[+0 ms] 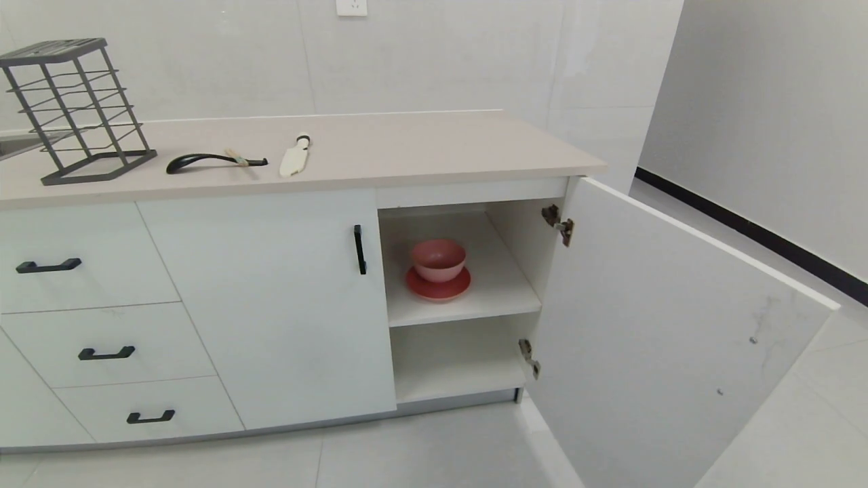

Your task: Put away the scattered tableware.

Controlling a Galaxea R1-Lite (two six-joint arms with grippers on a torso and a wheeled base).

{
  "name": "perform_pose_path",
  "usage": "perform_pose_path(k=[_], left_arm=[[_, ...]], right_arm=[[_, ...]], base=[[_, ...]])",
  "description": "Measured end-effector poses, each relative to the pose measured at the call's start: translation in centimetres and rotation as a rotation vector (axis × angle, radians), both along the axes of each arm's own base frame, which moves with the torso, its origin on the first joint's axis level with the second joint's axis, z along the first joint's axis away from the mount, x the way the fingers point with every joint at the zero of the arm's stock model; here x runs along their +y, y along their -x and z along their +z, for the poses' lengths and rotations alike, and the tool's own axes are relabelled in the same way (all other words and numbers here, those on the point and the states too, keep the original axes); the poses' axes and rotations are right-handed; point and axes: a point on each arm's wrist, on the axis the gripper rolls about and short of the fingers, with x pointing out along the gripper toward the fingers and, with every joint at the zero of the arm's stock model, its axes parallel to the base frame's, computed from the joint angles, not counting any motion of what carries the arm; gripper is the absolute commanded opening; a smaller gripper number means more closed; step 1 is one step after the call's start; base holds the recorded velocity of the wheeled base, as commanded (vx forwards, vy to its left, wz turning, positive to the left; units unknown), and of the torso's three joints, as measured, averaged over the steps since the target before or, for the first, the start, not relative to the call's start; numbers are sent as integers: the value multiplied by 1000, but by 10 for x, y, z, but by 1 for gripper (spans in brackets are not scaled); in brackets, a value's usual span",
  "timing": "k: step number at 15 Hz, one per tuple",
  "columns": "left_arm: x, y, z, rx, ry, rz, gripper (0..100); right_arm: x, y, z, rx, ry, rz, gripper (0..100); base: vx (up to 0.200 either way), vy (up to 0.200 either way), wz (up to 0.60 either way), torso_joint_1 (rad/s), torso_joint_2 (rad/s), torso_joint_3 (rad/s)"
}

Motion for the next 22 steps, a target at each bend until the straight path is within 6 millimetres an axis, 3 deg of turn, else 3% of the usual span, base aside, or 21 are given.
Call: perform_pose_path(k=[6,11,14,22], left_arm=[[0,0,0,0,0,1,100],[0,0,0,-1,-1,0,100],[0,0,0,0,-1,1,100],[0,0,0,0,-2,0,100]], right_arm=[[0,0,0,0,0,0,100],[0,0,0,0,0,0,100],[0,0,0,0,1,0,100],[0,0,0,-2,3,25,100]], base=[[0,-200,0,2,2,2],[0,0,0,0,0,0],[-200,0,0,7,1,2],[0,0,0,0,0,0]])
